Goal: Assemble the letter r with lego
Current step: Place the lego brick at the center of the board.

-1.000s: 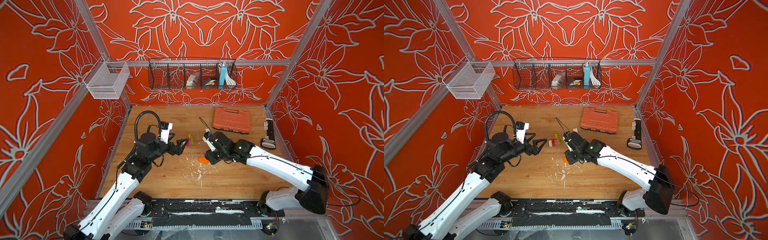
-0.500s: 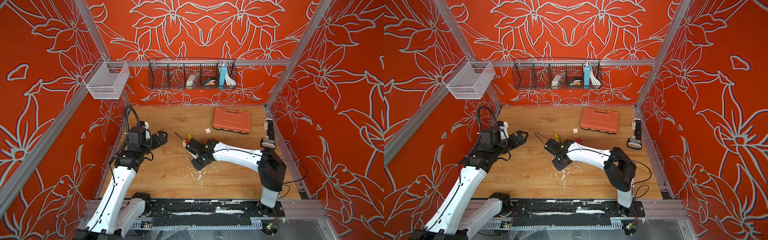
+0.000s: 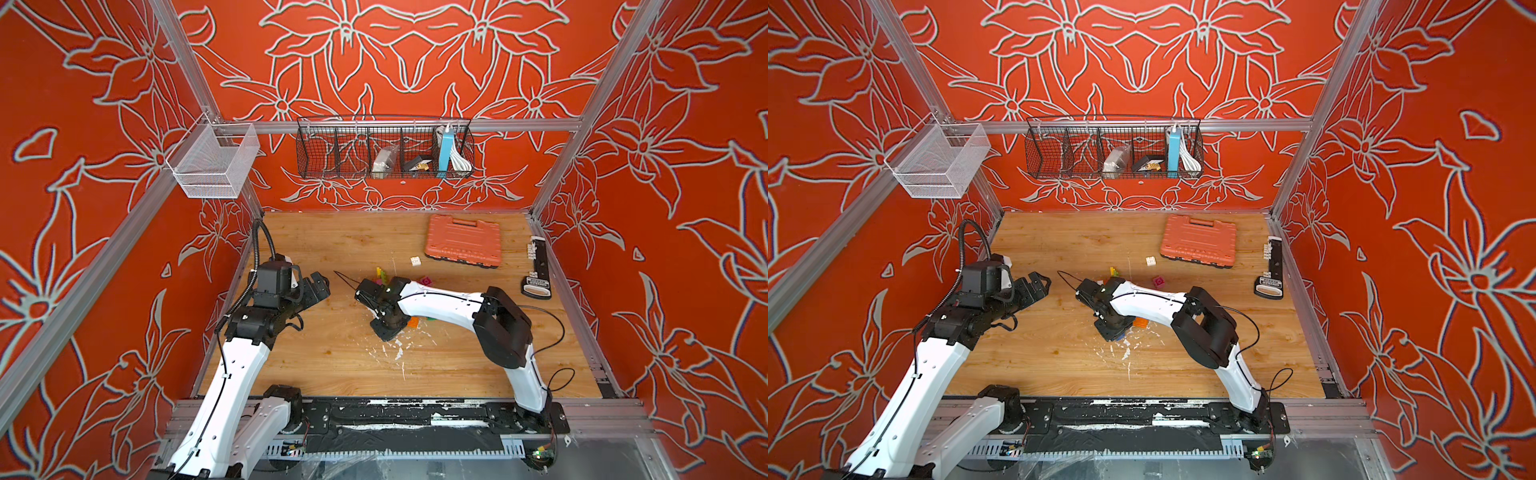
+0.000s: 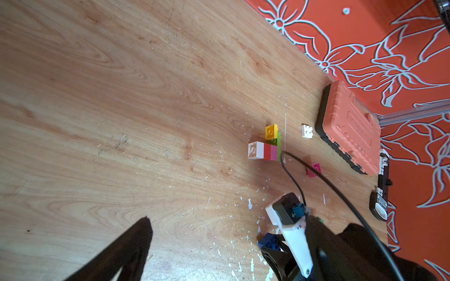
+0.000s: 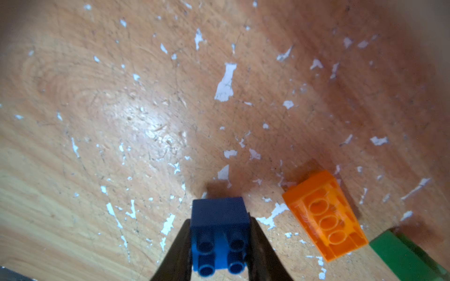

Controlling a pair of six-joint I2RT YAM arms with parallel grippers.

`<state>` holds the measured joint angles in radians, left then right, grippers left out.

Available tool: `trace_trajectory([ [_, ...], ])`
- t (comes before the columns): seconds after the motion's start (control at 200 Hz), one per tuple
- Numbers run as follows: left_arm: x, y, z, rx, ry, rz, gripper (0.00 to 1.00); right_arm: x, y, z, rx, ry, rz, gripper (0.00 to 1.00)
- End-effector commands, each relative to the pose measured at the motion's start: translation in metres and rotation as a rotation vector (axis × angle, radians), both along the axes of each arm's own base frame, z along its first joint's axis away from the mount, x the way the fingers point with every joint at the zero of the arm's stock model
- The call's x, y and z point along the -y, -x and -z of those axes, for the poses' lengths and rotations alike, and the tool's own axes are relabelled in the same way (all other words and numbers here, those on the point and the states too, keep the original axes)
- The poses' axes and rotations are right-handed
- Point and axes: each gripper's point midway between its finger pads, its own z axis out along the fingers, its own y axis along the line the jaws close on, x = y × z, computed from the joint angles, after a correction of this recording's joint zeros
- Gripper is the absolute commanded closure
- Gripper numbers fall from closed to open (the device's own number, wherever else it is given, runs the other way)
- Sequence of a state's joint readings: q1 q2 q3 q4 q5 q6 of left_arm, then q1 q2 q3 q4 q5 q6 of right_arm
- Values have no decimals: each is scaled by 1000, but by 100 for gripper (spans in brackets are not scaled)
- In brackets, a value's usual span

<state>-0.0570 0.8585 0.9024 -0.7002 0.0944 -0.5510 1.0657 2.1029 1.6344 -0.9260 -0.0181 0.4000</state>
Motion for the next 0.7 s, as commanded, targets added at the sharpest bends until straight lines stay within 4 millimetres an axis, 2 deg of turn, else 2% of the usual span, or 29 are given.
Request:
trace_trajectory([
  [0.0, -4, 1, -9, 14, -14, -13, 1, 0, 7, 4, -31, 32, -22, 85],
  [0.13, -5, 2, -9, 8, -25, -5, 1, -6, 11, 3, -59, 2, -18, 64],
  [0.265, -9, 5, -10, -4, -56, -13, 1, -13, 12, -17, -48, -72, -8, 46],
  [0.355, -7, 5, -13, 9, -64, 15, 1, -17, 14, -39, -35, -153, -3, 39],
  [0.475, -4, 1, -13, -9, -78, 42, 1, -14, 12, -70, -3, -296, 37, 38],
  [0.605, 15, -3, -9, -40, -123, 108, 1, 18, -3, -97, 64, -445, 164, 38],
  [0.696, 45, -3, -6, -45, -182, 191, 1, 57, -19, -105, 109, -499, 297, 38],
])
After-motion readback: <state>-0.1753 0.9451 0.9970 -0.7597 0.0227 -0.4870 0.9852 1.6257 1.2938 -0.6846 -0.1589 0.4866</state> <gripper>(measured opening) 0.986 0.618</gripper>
